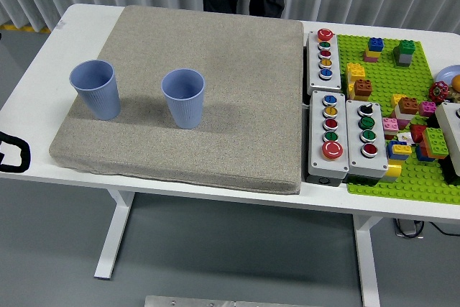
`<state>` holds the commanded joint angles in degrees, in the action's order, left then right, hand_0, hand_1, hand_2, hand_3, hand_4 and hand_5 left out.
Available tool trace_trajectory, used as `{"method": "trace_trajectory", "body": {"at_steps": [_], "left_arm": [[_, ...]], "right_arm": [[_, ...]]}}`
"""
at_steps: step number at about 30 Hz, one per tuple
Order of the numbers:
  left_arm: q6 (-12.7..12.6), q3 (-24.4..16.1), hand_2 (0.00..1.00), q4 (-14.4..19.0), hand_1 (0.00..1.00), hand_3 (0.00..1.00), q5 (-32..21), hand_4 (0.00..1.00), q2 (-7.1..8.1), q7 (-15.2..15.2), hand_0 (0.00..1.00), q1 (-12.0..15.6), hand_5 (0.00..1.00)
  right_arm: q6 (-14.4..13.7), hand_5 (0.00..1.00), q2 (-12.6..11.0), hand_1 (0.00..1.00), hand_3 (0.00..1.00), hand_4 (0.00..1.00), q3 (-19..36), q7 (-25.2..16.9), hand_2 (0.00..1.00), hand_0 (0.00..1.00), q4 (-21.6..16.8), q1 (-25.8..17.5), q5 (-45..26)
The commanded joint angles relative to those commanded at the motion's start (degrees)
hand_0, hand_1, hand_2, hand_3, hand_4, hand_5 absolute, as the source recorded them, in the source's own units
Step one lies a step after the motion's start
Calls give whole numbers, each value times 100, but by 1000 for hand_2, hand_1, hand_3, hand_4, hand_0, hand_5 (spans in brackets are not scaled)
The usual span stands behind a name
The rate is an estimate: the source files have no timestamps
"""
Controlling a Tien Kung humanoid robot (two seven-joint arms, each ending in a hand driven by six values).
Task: Pick cup pour cup place
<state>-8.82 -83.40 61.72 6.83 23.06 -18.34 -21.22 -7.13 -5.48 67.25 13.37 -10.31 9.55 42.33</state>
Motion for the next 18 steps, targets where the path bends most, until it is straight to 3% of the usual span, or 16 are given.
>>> {"method": "trace_trajectory", "body": {"at_steps": [18], "left_arm": [[-15, 34, 863, -15, 778, 873, 49, 952, -19, 18, 788, -78, 906]], "right_arm": [[-13, 264, 5, 691, 700, 320, -16, -25, 739, 723, 0, -1, -77]]}}
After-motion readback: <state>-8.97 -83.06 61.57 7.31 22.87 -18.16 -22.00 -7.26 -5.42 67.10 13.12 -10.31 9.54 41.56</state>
